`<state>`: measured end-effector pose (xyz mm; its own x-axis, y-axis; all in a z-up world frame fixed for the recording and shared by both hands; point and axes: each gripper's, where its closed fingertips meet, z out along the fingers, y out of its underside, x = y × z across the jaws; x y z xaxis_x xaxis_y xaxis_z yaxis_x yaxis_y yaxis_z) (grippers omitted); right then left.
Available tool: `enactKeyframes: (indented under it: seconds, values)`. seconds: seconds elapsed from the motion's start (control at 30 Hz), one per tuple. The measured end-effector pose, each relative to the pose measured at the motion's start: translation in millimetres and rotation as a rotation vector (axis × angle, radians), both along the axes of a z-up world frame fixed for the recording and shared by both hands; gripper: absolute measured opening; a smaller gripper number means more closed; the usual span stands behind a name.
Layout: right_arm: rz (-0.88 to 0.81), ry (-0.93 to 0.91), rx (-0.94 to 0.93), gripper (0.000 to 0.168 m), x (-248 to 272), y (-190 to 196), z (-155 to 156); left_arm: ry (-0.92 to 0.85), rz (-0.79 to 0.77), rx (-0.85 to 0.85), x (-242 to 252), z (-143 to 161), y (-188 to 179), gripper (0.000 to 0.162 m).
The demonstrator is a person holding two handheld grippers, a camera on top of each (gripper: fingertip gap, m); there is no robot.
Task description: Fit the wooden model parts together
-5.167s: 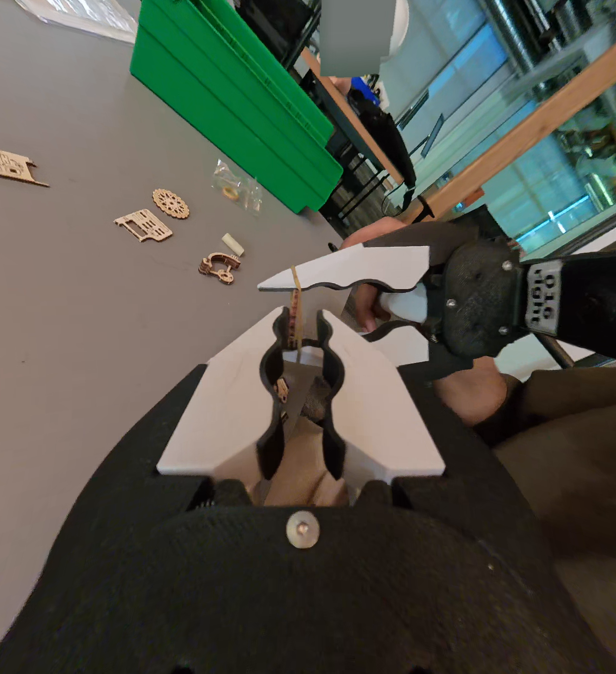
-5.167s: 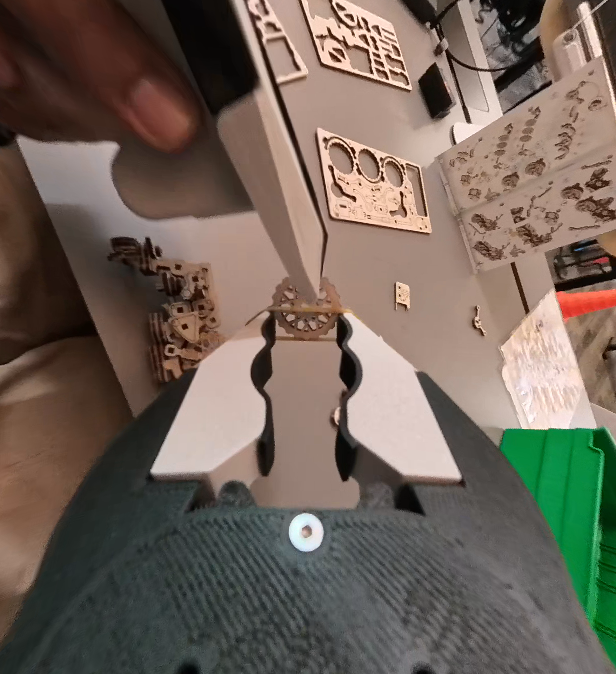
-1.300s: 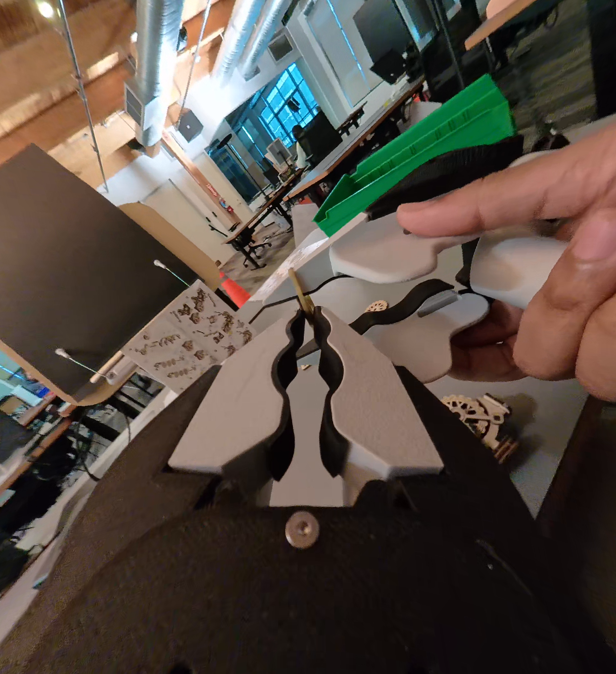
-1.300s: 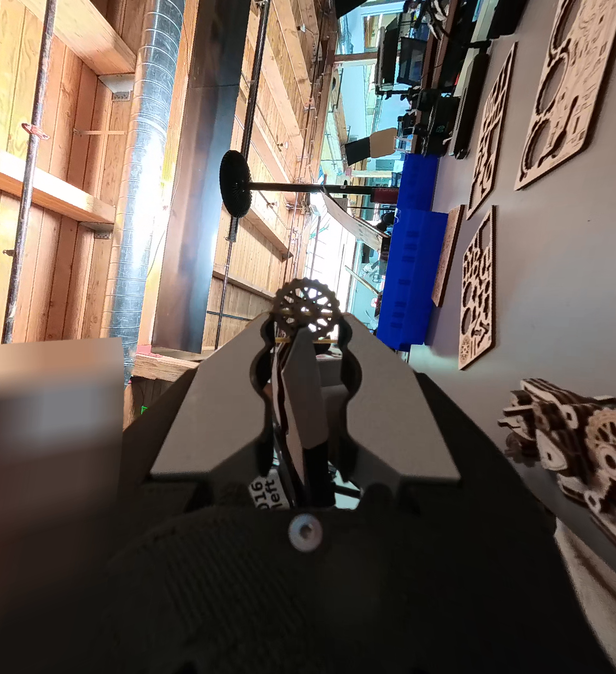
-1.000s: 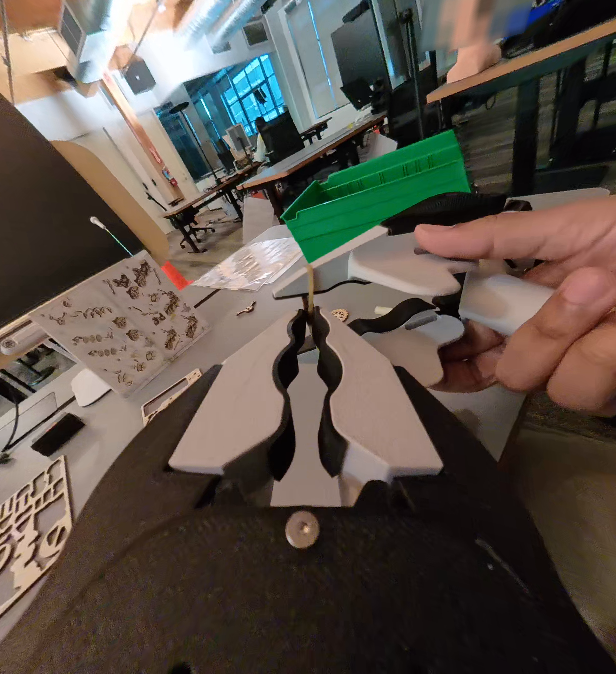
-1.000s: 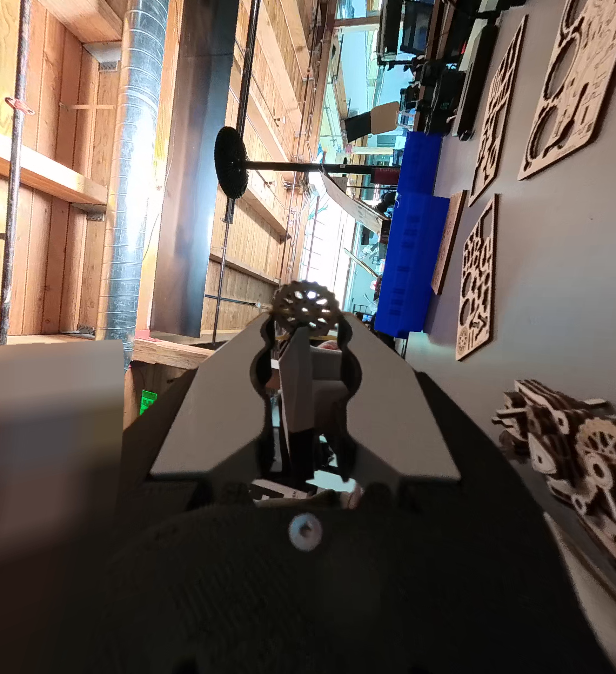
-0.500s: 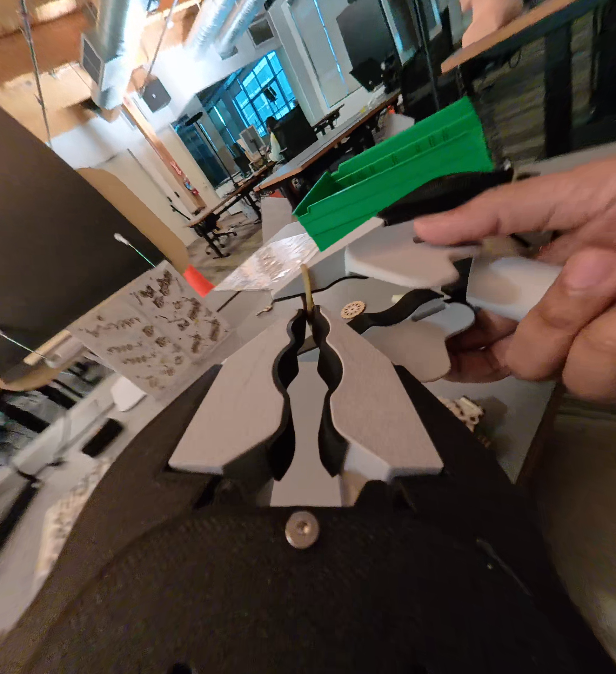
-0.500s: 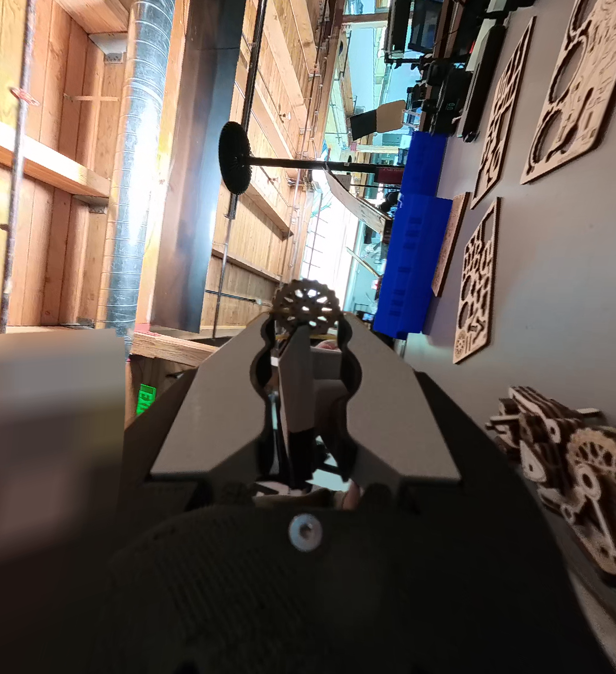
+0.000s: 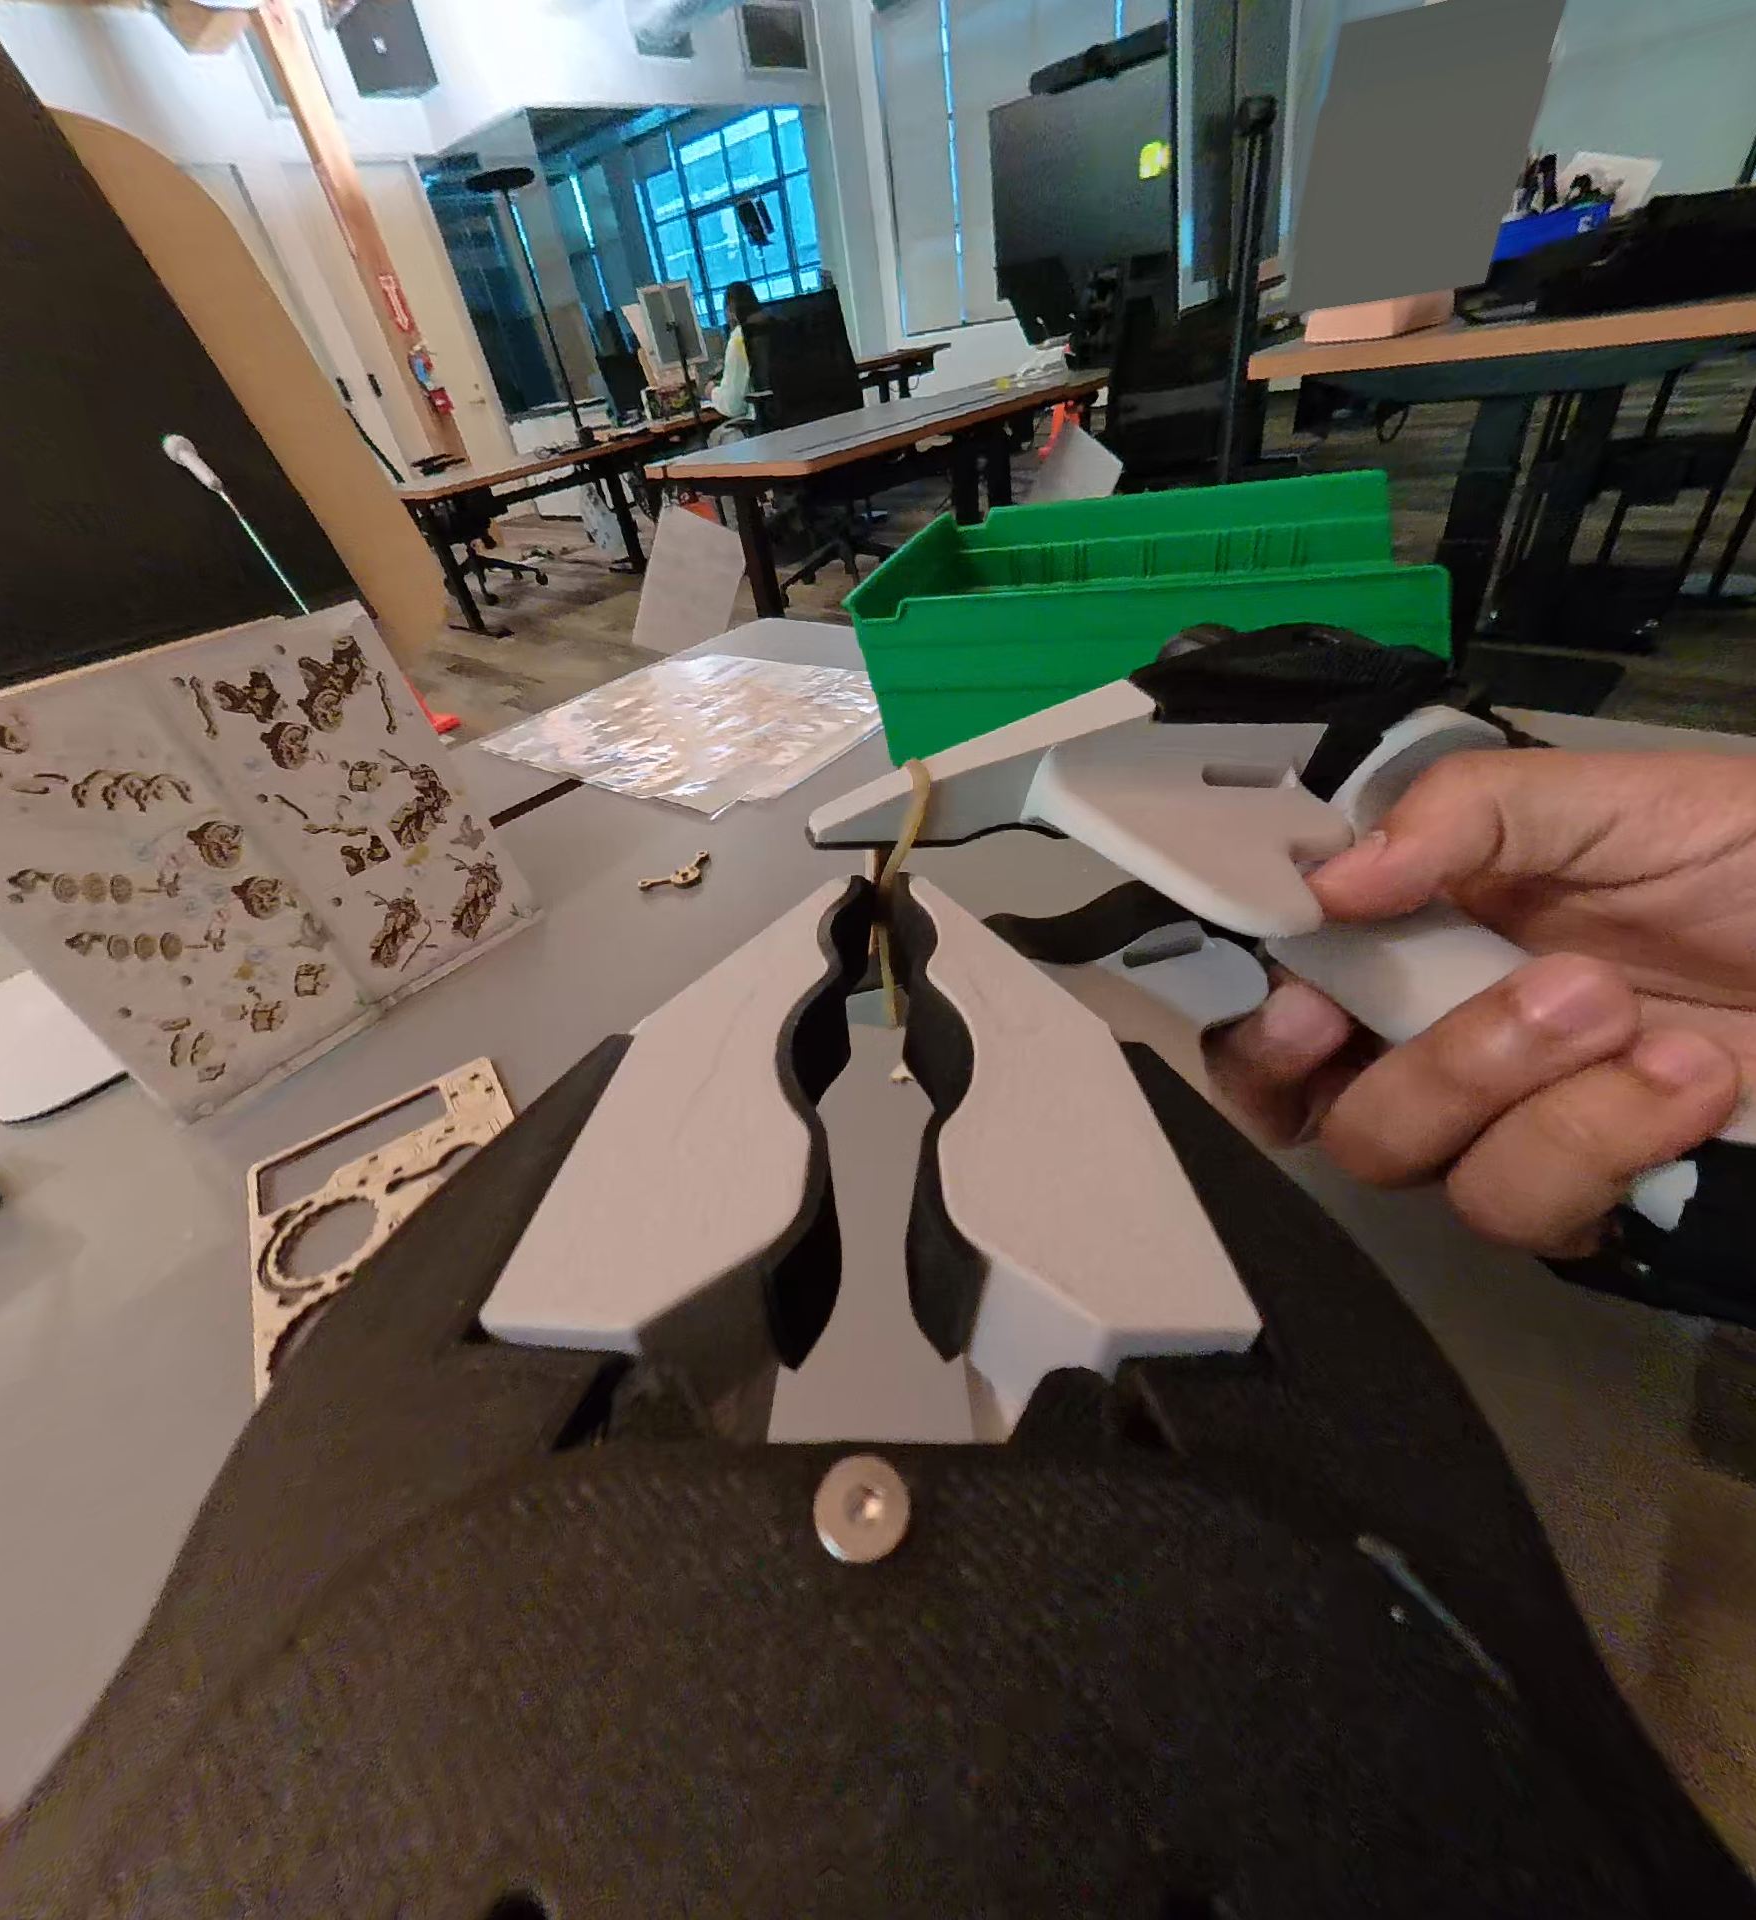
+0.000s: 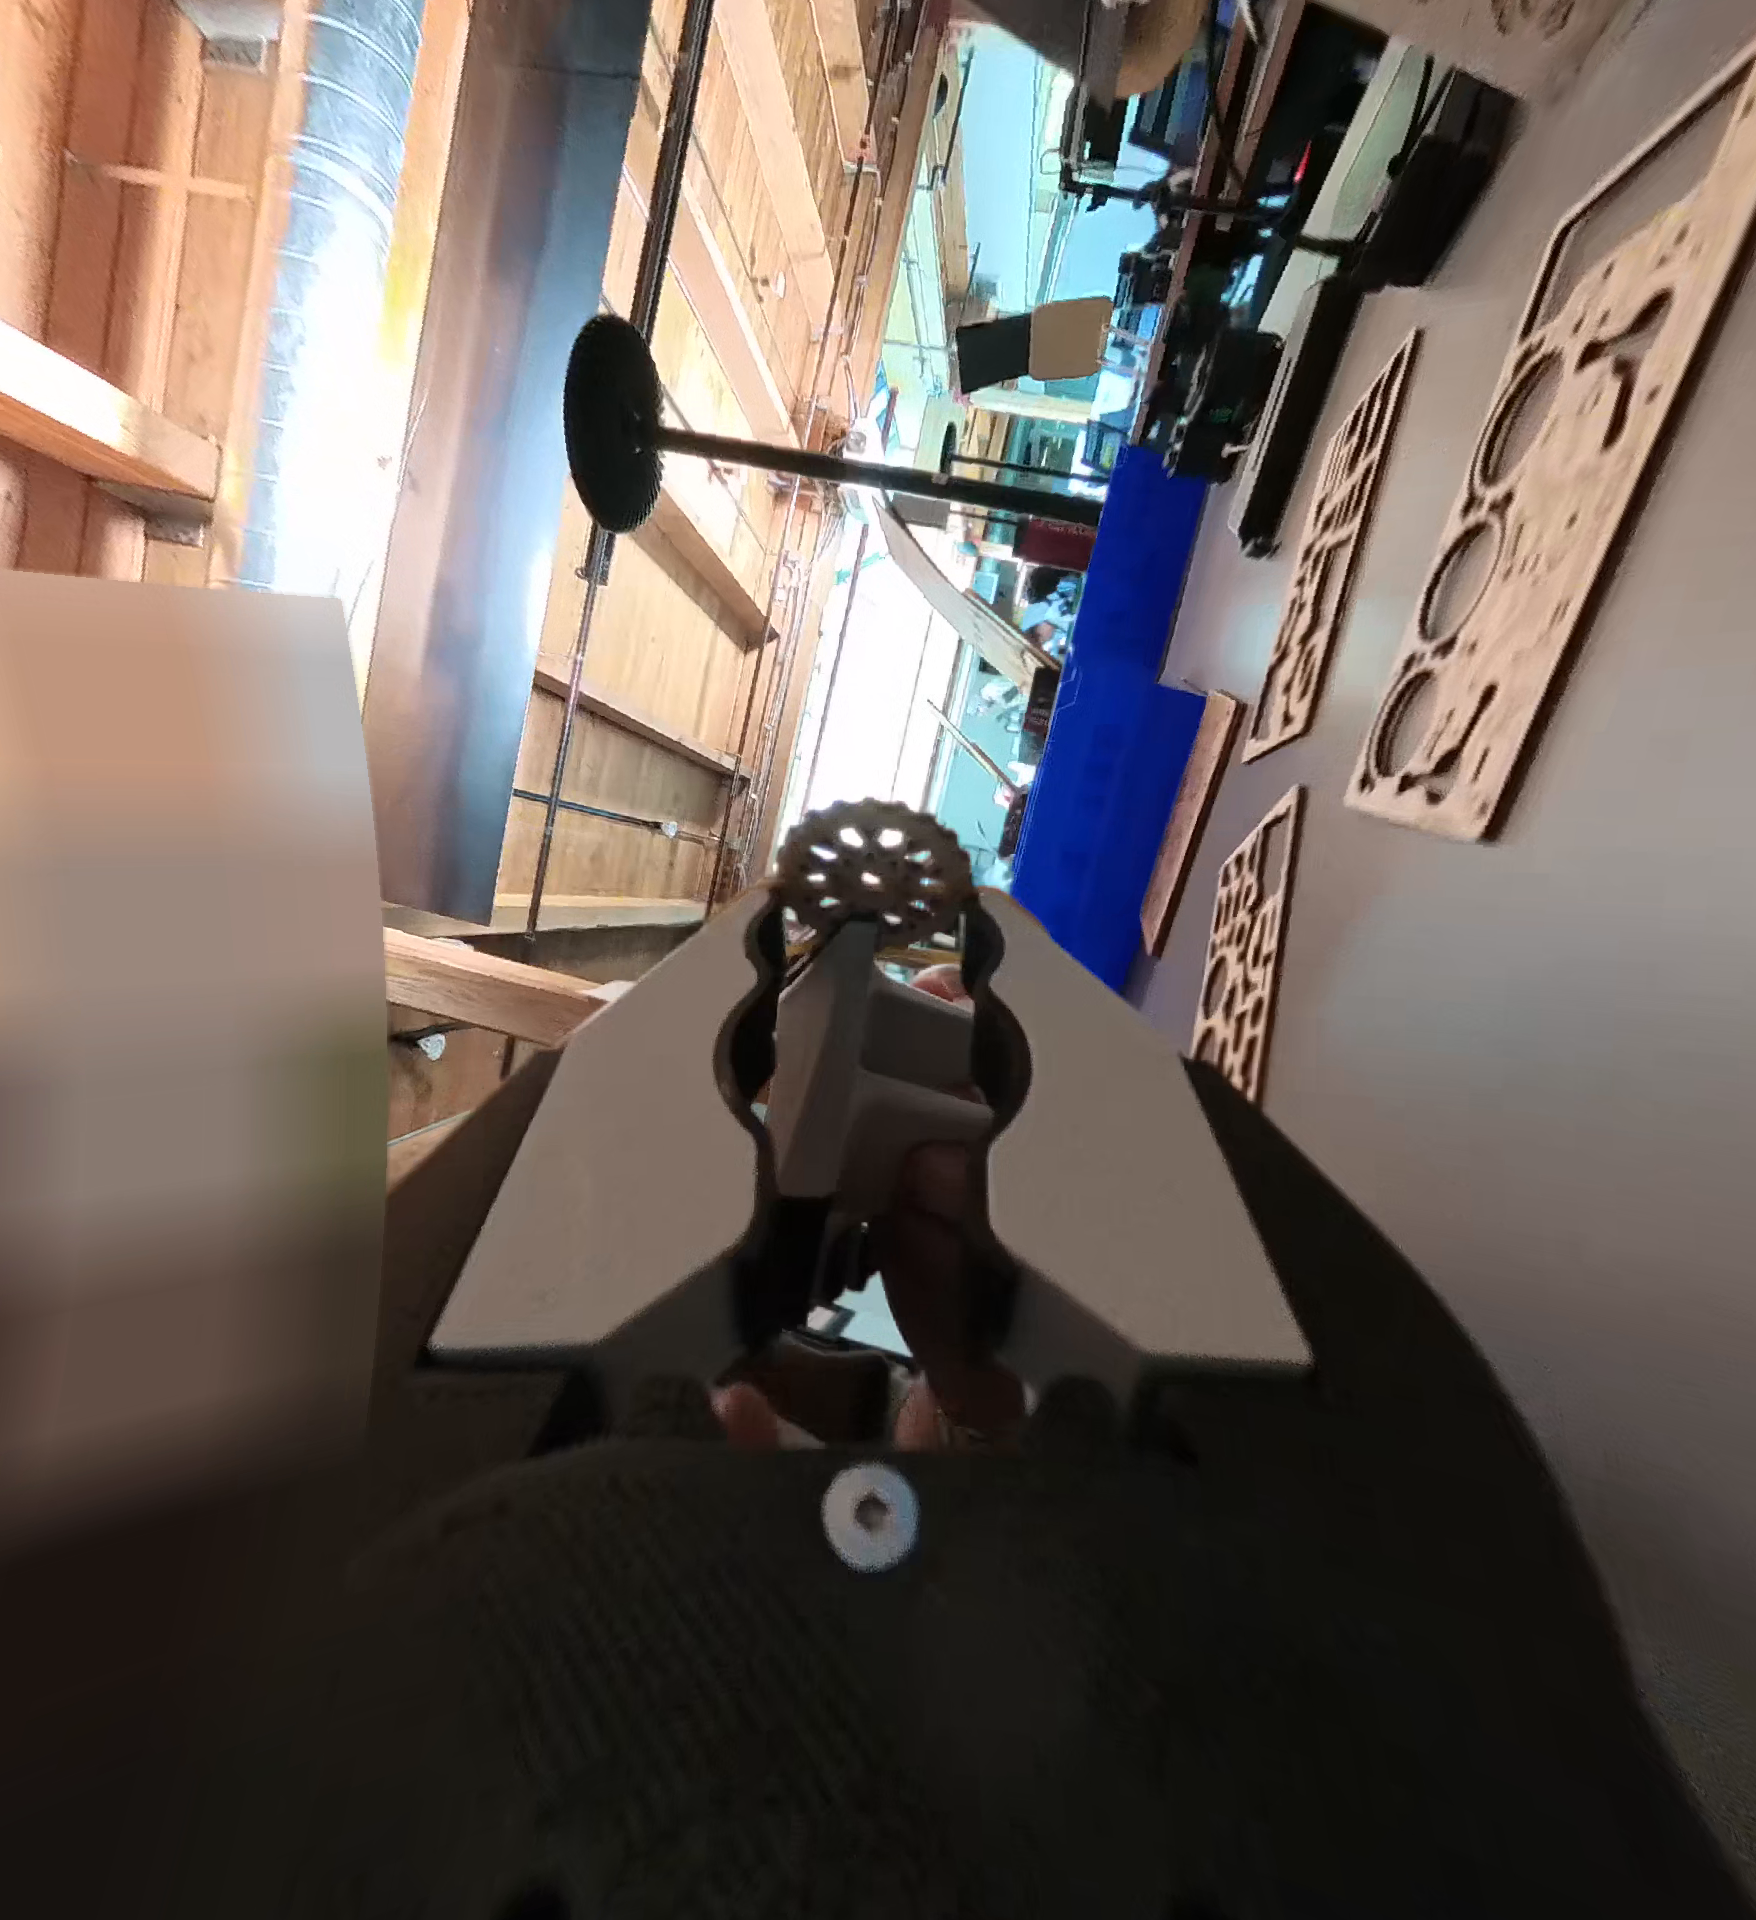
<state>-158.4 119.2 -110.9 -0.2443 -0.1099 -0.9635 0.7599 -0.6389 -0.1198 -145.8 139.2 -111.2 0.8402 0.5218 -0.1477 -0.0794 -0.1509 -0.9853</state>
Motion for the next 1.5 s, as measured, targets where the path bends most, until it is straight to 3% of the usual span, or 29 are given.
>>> enactKeyframes:
  seconds: [0.03,0.27,0.87,1.5]
  values:
    - [0.014,0.005,-0.004,0.033,-6.4,3.3,-0.6,0.003,-0.003,-0.003,-7.5,-0.9,3.8,0.001]
    - [0.065,-0.032,-0.048,0.033,-31.2,5.0,-10.6,-0.002,0.036,-0.024,-36.7,-12.0,8.6,0.001]
    - [0.044,0.029,-0.002,0.033,-21.3,-9.3,0.7,0.174,0.148,-0.035,-28.3,-0.5,-4.7,0.0]
    - [0.095,-0.013,-0.023,0.029,-23.7,-8.4,-4.1,0.194,0.129,-0.106,-34.4,-4.8,-7.2,0.0]
